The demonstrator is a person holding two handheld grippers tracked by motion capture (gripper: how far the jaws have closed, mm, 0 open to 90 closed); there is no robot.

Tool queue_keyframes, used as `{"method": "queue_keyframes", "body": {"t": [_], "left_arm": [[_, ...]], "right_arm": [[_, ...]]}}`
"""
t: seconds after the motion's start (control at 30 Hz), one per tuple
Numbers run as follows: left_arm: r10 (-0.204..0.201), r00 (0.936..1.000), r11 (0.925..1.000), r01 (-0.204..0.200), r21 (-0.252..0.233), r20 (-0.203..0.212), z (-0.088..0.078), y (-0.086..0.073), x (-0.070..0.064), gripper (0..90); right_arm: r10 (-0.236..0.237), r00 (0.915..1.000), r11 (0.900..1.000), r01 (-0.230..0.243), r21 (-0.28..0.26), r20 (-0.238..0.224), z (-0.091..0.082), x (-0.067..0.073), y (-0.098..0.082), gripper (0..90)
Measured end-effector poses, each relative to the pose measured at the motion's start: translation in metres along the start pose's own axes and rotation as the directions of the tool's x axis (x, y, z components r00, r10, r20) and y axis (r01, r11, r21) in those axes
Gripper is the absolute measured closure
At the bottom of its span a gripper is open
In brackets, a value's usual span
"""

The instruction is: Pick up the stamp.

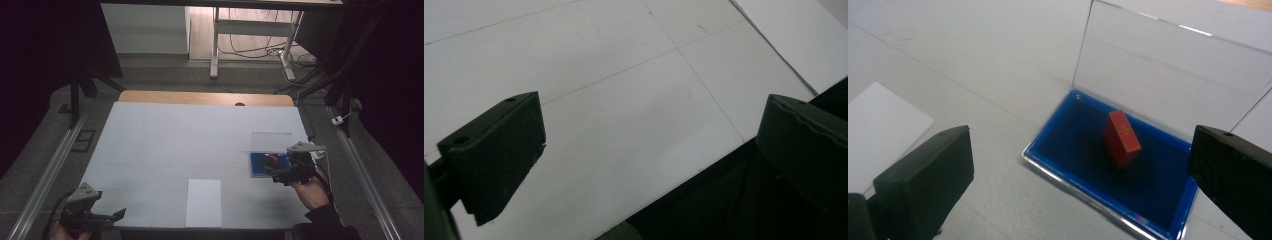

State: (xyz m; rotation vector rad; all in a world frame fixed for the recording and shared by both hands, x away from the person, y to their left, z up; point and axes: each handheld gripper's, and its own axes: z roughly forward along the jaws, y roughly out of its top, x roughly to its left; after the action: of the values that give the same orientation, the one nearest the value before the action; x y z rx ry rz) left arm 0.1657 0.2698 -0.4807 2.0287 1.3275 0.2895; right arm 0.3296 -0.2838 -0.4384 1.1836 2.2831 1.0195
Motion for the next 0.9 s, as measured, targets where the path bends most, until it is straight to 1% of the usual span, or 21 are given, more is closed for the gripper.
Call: {"method": "queue_keyframes", "body": {"t": [0.07,0.2,0.27,0.4,0.57,0.67,0.73,0.77,0.87,0.9], "left_arm": [[-0.001,1.0,1.0,0.001,0.0,0.004,0.0,0.0,0.0,0.0],[0.008,1.0,1.0,-0.008,0.004,0.005,0.001,0.0,-0.001,0.0],[0.011,0.9999,0.9999,-0.011,0.005,0.003,0.001,0.0,-0.001,0.0],[0.0,1.0,1.0,0.0,-0.001,0.004,0.0,0.0,0.0,0.0],[0.007,0.9999,1.0,-0.007,-0.002,0.01,0.0,0.0,0.0,0.0],[0.008,0.9999,1.0,-0.008,-0.002,0.011,0.0,0.0,0.0,0.0],[0.008,0.9999,1.0,-0.008,-0.004,0.014,0.0,0.0,0.0,0.0],[0.007,0.9998,1.0,-0.007,-0.005,0.016,0.0,0.0,0.0,0.0],[0.004,0.9998,1.0,-0.004,-0.007,0.019,-0.001,-0.001,0.001,0.0],[0.004,0.9998,1.0,-0.004,-0.009,0.022,-0.001,-0.001,0.001,0.0]], "right_arm": [[-0.005,0.9998,1.0,0.004,0.01,0.018,0.004,-0.002,0.005,0.0],[0.007,0.9989,1.0,-0.008,0.021,0.047,0.011,-0.005,0.009,0.0],[-0.001,0.9982,1.0,-0.001,0.031,0.06,0.014,-0.007,0.009,0.0],[0.008,0.9983,0.999,-0.01,0.034,0.057,0.018,-0.011,0.009,0.0],[0.001,0.9984,0.999,-0.004,0.05,0.056,0.023,-0.015,0.006,0.0],[-0.016,0.9985,0.998,0.013,0.062,0.052,0.028,-0.015,0.003,0.0],[-0.037,0.9975,0.996,0.032,0.086,0.061,0.032,-0.016,0.001,0.0],[-0.04,0.997,0.995,0.034,0.093,0.066,0.034,-0.016,0.0,0.0],[-0.044,0.9973,0.994,0.038,0.103,0.059,0.037,-0.018,-0.001,0.0],[-0.049,0.9974,0.993,0.043,0.114,0.052,0.039,-0.019,-0.002,0.0]]}}
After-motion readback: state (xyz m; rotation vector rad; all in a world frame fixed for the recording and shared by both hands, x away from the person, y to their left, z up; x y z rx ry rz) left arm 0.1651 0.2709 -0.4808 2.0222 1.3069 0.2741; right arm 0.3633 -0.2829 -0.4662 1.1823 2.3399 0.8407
